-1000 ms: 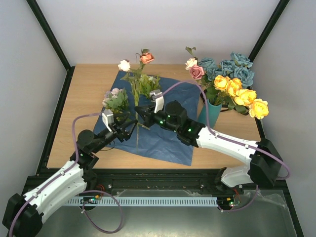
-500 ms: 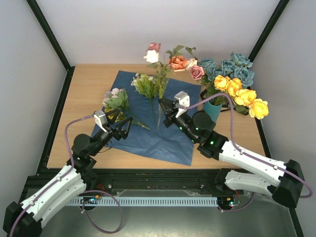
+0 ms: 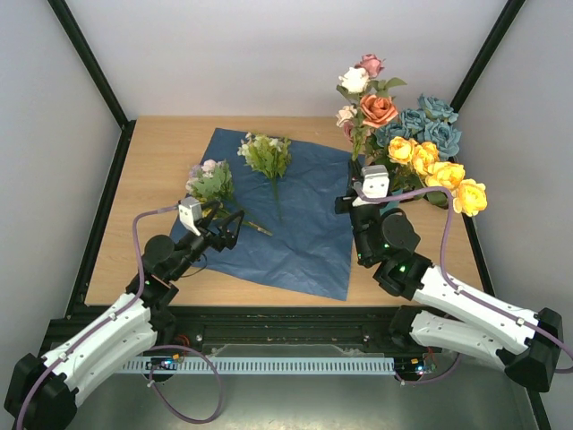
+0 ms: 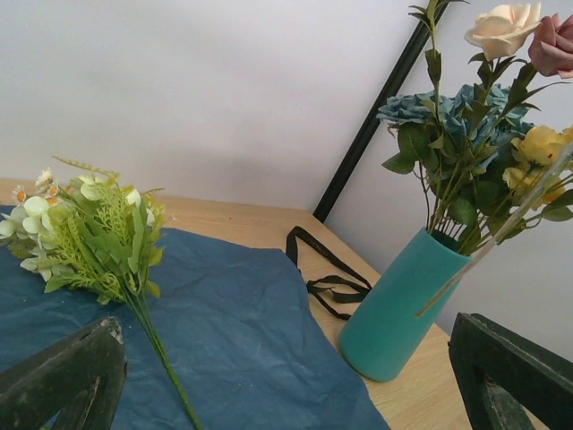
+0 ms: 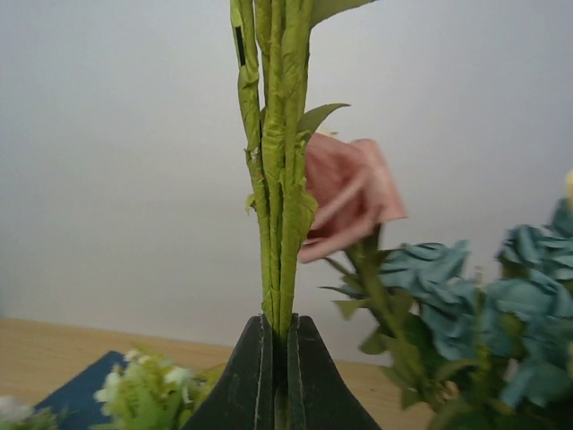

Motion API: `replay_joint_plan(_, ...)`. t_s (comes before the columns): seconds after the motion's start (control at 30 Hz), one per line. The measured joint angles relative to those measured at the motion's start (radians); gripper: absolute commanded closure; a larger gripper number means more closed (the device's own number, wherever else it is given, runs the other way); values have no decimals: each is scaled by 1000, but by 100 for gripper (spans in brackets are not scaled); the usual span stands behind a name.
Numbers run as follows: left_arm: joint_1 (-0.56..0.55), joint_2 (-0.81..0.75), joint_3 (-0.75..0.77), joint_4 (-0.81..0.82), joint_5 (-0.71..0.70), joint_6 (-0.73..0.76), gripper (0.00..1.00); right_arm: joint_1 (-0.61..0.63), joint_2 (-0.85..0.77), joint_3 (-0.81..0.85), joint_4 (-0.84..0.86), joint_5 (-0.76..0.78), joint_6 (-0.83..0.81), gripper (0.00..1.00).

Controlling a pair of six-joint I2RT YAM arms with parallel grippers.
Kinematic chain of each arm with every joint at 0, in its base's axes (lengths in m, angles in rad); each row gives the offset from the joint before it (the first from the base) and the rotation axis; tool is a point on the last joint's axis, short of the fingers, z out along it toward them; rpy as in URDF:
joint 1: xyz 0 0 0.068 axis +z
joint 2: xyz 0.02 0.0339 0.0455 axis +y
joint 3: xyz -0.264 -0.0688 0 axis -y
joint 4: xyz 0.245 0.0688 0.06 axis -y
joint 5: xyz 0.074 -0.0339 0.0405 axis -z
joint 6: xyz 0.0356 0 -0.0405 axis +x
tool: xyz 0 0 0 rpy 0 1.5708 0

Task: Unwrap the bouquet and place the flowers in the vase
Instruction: Insert the fake flower into the vase.

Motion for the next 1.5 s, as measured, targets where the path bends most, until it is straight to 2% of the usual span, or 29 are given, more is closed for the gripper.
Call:
replay_joint_plan(0.23,0,-1,0,0,-13,0,1,0,7,2,65,163,-111,99)
replay_joint_plan(0.37,0,-1,0,0,-13,0,1,0,14,2,101,206,-177,99)
replay_joint_plan(0.8,0,1,0,2,-12,-1,0,-60,-16,-11,253,166,-292,99)
replay_joint_plan(1.1,0,3,0,3,-5,-1,1,-132,32,-30,296,126,-284,99)
replay_joint_plan(1.5,0,10,0,4,1,-5,0,-142,50,32,293,124,-281,99)
